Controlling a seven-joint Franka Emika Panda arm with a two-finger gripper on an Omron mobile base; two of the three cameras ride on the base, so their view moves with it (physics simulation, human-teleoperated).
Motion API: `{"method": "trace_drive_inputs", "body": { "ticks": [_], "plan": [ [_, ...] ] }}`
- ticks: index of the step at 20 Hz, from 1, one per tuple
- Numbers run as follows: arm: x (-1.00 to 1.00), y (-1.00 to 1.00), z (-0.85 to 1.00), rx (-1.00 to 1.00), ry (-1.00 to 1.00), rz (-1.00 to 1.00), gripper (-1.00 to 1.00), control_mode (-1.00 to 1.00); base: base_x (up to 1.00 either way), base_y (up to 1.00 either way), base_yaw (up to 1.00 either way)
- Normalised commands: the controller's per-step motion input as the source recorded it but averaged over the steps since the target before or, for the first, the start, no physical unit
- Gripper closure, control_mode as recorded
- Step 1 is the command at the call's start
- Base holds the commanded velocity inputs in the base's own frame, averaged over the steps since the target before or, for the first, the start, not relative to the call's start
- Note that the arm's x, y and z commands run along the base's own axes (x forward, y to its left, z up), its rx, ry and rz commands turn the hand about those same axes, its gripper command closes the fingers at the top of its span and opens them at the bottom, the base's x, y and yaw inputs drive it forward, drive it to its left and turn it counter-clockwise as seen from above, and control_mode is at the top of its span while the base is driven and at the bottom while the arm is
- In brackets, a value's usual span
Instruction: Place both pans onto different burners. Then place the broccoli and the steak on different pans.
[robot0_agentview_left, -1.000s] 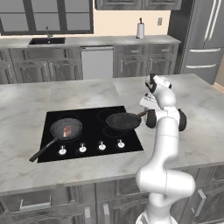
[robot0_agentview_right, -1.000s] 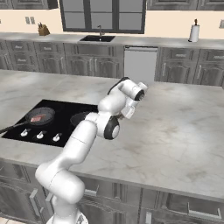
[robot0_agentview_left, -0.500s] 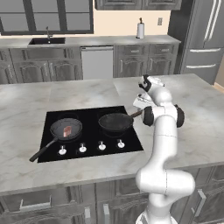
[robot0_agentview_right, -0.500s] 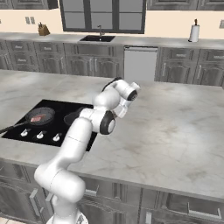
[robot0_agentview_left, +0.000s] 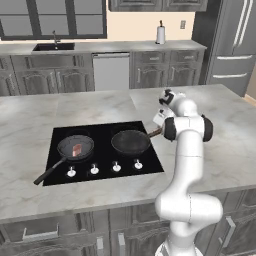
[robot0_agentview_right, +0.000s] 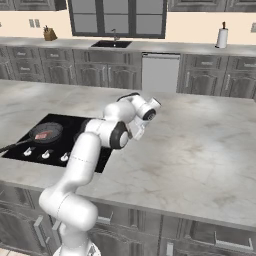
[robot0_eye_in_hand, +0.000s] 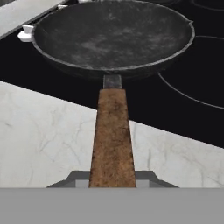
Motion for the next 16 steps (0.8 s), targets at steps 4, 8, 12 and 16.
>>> {"method": "trace_drive_inputs", "body": {
  "ticks": [4,8,12,16],
  "plan": [
    [-0.18,0.19,-0.12,-0.02,-0.18,-0.07,1.0,-1.0,0.0,0.0,0.0],
    [0.0,0.13,-0.01,0.0,-0.13,-0.07,1.0,-1.0,0.0,0.0,0.0],
    [-0.02,0.05,0.0,0.0,-0.01,0.0,1.0,-1.0,0.0,0.0,0.0],
    [0.0,0.0,0.0,0.0,0.0,0.0,-1.0,-1.0,0.0,0.0,0.0]
  ]
}}
